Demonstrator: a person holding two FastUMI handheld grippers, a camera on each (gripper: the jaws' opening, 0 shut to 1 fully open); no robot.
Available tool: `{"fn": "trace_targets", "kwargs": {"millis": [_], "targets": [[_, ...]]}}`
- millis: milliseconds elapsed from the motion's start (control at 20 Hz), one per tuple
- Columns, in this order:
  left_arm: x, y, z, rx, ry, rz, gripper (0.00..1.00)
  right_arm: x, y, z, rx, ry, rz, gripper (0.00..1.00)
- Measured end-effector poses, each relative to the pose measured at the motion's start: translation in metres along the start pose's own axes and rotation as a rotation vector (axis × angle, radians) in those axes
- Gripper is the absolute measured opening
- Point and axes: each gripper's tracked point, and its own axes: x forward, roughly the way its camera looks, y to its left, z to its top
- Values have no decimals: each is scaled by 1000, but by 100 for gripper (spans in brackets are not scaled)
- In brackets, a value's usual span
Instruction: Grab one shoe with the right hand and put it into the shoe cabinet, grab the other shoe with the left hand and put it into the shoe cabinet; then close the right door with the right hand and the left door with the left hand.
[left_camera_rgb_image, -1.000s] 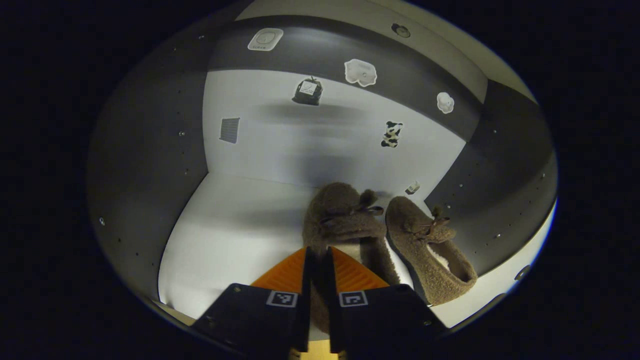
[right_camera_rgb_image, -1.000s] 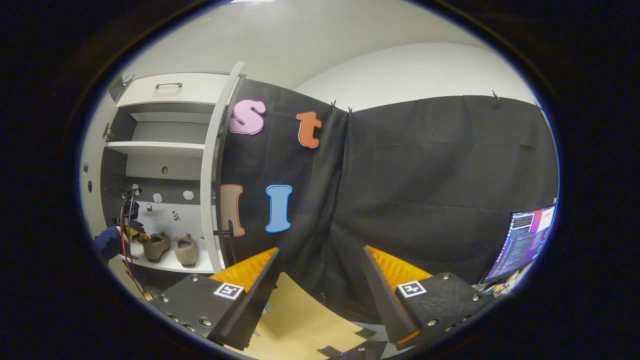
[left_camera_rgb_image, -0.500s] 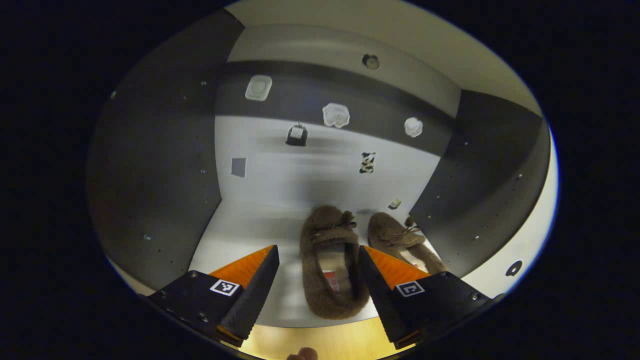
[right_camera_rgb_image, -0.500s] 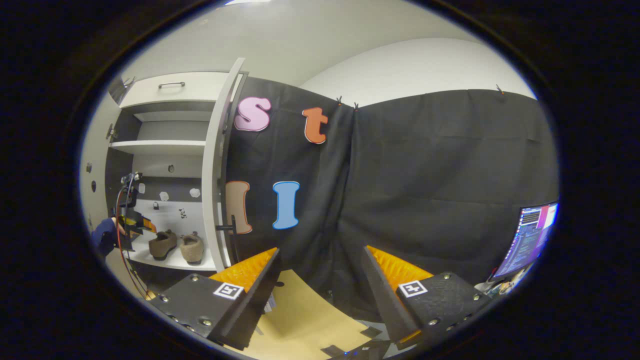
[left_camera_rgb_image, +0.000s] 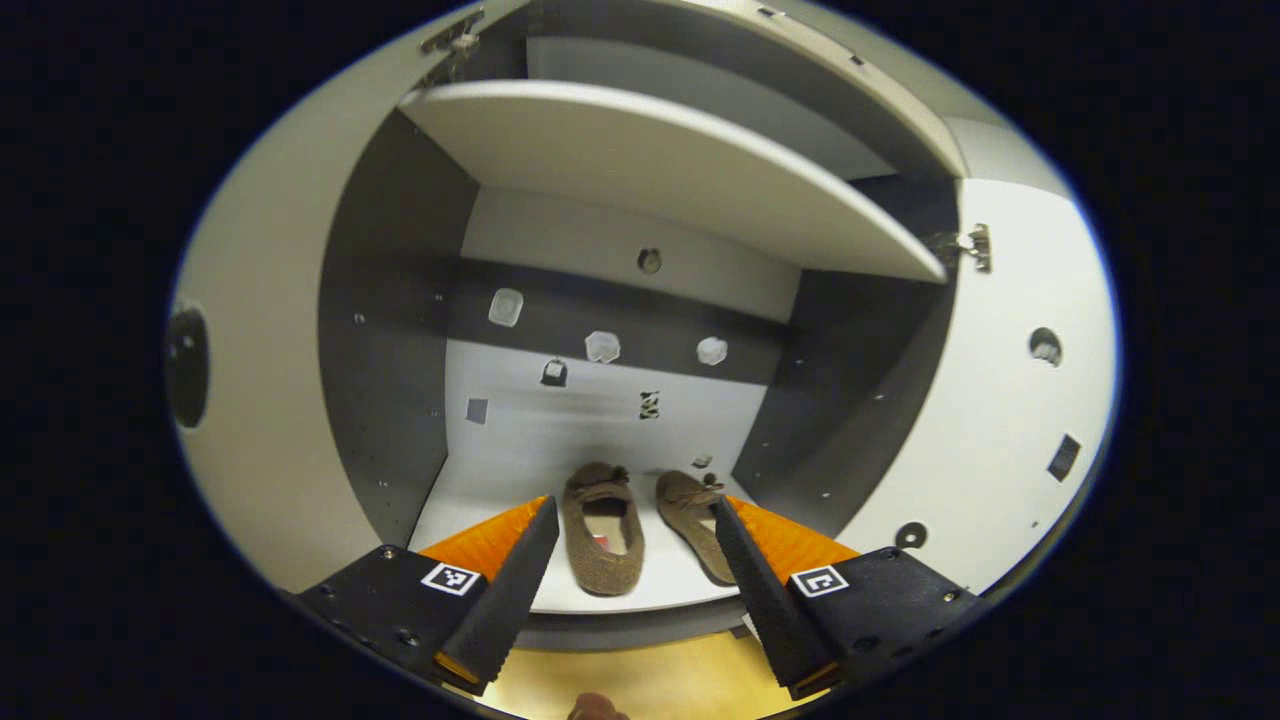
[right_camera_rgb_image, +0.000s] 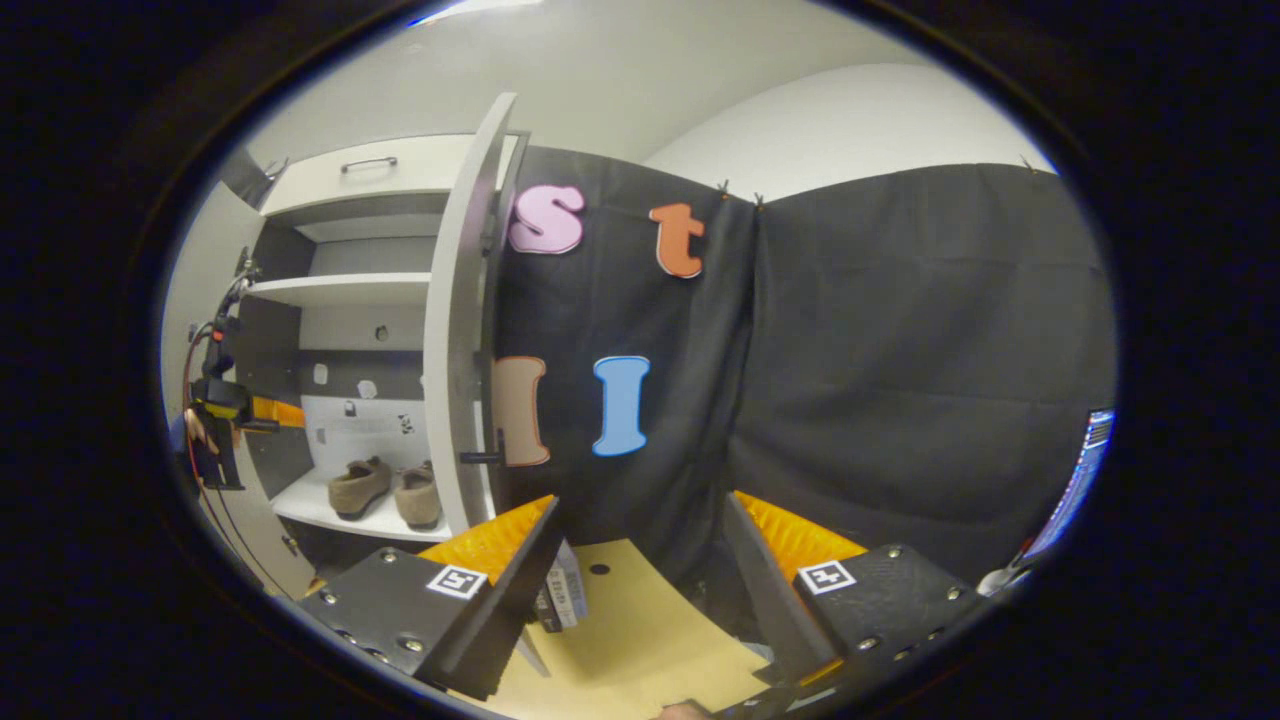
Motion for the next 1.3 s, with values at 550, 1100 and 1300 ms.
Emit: {"fn": "trace_targets", "kwargs": {"millis": [550,1100,1300], "targets": [[-132,-34,53,13,-168,-44,93,48,52,-10,-31,36,171,96],[-199,-39,86,64,-265,-25,96,50,71,-7,-48,40,217,93],[-208,-42,96,70,-293,-27,96,42,89,-10,-37,43,272,95]]}}
